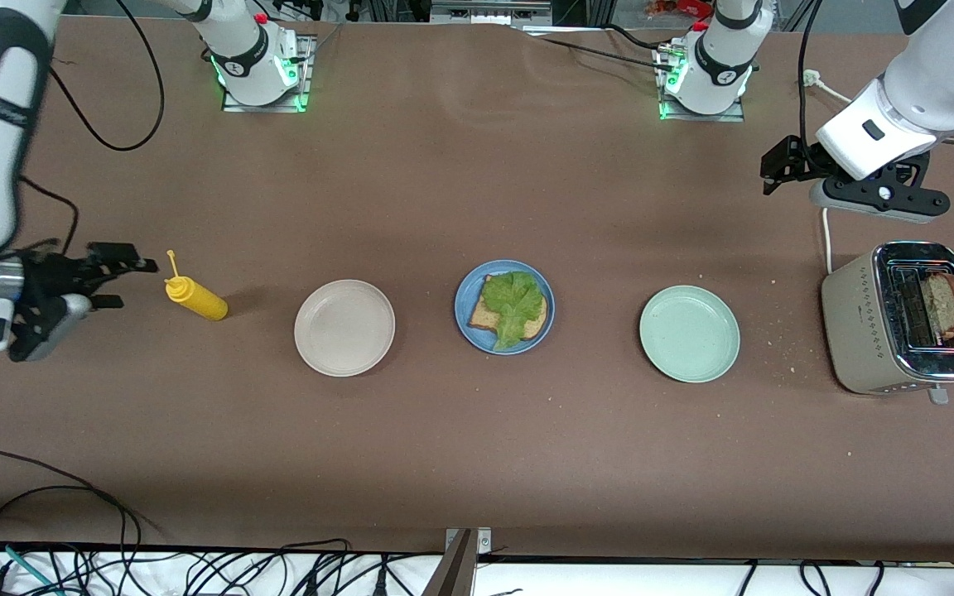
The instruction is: Make sandwich in blue plate with both arms
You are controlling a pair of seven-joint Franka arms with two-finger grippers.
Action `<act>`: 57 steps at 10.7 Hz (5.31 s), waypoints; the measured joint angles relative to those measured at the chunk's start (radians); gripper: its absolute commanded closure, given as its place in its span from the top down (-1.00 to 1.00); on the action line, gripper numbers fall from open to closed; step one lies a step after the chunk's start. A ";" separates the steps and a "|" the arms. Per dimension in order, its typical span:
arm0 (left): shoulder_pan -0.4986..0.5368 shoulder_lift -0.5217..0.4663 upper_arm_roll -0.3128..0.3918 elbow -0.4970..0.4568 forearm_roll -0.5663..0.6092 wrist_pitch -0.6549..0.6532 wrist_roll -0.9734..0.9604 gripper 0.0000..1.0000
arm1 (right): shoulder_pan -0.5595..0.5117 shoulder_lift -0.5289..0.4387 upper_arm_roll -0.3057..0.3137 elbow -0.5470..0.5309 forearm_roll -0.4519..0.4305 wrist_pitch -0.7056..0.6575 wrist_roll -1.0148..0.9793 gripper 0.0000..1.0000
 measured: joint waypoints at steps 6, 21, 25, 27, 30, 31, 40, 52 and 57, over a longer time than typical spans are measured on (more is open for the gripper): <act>0.000 0.000 0.001 0.000 0.000 -0.001 0.000 1.00 | -0.300 0.047 0.006 -0.061 0.324 -0.208 -0.703 1.00; 0.000 0.000 0.001 0.001 0.000 -0.003 0.000 1.00 | -0.623 0.403 0.341 -0.073 0.610 -0.314 -1.418 1.00; 0.000 0.000 0.001 0.001 0.000 -0.007 0.000 1.00 | -0.628 0.421 0.422 -0.073 0.629 -0.287 -1.428 1.00; 0.000 0.000 0.001 0.001 0.000 -0.009 0.000 1.00 | -0.626 0.440 0.454 -0.073 0.648 -0.265 -1.428 0.73; 0.000 0.000 0.001 0.001 0.000 -0.015 0.000 1.00 | -0.626 0.447 0.469 -0.072 0.653 -0.245 -1.428 -1.00; 0.000 0.000 0.001 0.001 0.000 -0.015 0.000 1.00 | -0.625 0.447 0.469 -0.070 0.653 -0.245 -1.427 -1.00; 0.000 0.000 0.001 0.001 0.000 -0.015 0.000 1.00 | -0.460 0.285 0.426 0.181 0.655 -0.110 -0.771 -1.00; 0.001 0.001 0.002 0.001 0.000 -0.019 0.000 1.00 | 0.562 0.187 0.227 0.183 -0.181 0.725 0.501 -1.00; 0.001 0.001 0.002 0.001 0.000 -0.020 0.000 1.00 | 0.744 0.252 0.224 0.122 -0.520 0.728 0.597 -1.00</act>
